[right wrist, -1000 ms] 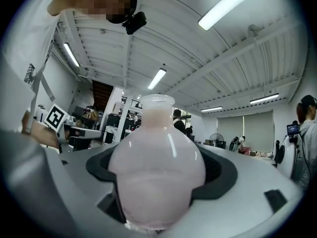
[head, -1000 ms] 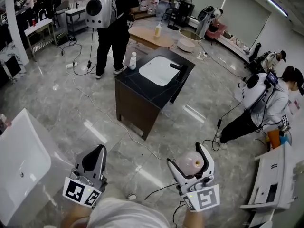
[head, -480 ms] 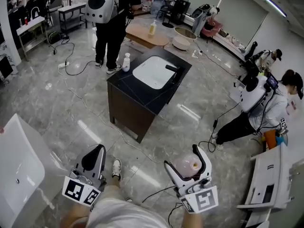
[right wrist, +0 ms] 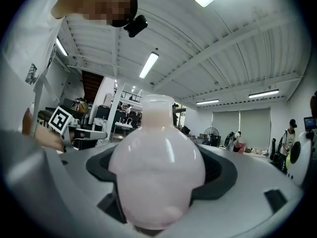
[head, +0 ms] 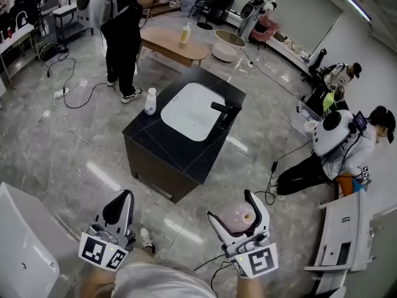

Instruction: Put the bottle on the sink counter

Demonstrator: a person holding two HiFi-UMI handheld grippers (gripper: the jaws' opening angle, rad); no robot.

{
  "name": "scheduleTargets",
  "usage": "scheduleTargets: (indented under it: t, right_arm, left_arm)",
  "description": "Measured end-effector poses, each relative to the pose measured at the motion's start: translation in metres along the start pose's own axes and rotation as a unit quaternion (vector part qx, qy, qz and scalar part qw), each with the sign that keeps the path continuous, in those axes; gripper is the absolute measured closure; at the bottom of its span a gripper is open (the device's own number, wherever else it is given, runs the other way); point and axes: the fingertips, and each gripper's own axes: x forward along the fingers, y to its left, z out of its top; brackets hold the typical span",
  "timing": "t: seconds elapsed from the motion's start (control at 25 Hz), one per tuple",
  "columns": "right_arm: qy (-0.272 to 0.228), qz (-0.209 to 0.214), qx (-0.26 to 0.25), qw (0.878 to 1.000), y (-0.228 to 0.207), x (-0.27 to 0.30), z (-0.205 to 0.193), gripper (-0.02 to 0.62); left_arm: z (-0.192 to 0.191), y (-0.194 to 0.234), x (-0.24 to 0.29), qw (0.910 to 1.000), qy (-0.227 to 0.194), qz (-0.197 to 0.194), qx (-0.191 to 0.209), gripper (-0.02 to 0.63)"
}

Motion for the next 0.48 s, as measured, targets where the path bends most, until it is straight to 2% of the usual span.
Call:
scheduleTargets:
  t: [0.24,0.48]
  right_arm:
    - [0.032,-0.02,-0.028,0.999,-0.029,0.062,-0.008,0.172]
    - [0.044,-0.023,-0.026,0.998,-0.056,0.097,-0.029,0.172]
  left_arm:
    - [-0.016,0.039,0.065,0.9992,0.012,-0.02,-0.031,0.589]
    - [-0.04,0.044,0.114,0.9977,0.035,-0.034,-0.047,0.589]
